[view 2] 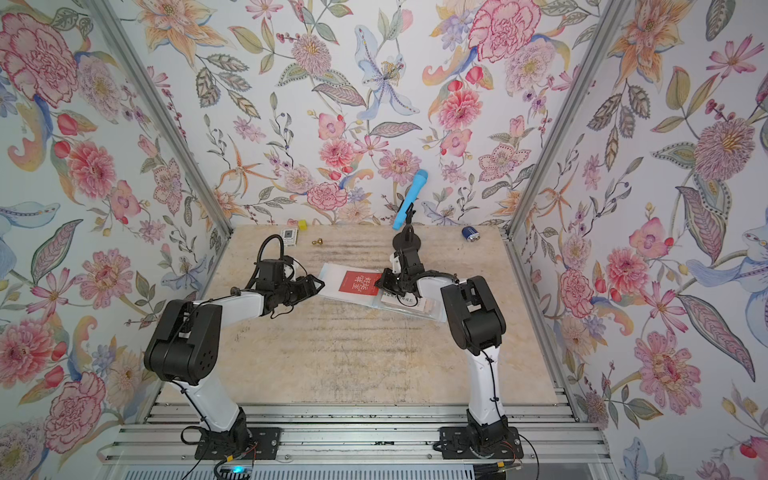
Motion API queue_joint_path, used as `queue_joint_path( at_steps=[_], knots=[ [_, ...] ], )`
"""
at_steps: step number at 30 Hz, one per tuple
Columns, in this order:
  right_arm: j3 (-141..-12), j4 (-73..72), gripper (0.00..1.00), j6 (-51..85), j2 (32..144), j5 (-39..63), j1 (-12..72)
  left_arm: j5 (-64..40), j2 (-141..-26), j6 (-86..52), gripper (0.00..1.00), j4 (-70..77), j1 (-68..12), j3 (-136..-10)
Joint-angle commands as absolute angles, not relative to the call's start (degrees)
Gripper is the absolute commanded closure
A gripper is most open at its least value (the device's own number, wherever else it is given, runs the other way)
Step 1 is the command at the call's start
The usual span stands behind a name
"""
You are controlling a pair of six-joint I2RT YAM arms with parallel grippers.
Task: Place the photos into the photo albums
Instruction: Insert the photo into the photo album.
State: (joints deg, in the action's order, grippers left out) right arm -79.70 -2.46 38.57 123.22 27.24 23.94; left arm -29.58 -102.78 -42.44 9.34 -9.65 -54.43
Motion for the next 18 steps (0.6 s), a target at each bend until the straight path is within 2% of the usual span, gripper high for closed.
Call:
queue_joint_path(
  at_steps=[1,7,12,18],
  knots=[
    [-82.79,0.0,0.85,37.23,125.3,25.78,25.0,-29.34,-100.55,-42.54,0.2,9.81,-9.81,-53.87],
    [-84.51,1.82,0.73,36.69,126.14,26.34,25.57,-29.29,-100.2,-42.02,0.2,8.85,-9.78,-54.14],
    [-81.92,3.42,0.64,34.96,121.28,24.28,25.41,-28.74,-99.83,-41.32,0.2,8.14,-9.79,-54.8],
    [-79.42,5.98,0.6,33.02,114.55,24.04,25.3,-28.52,-99.97,-40.52,0.2,6.3,-9.82,-57.67]
  ],
)
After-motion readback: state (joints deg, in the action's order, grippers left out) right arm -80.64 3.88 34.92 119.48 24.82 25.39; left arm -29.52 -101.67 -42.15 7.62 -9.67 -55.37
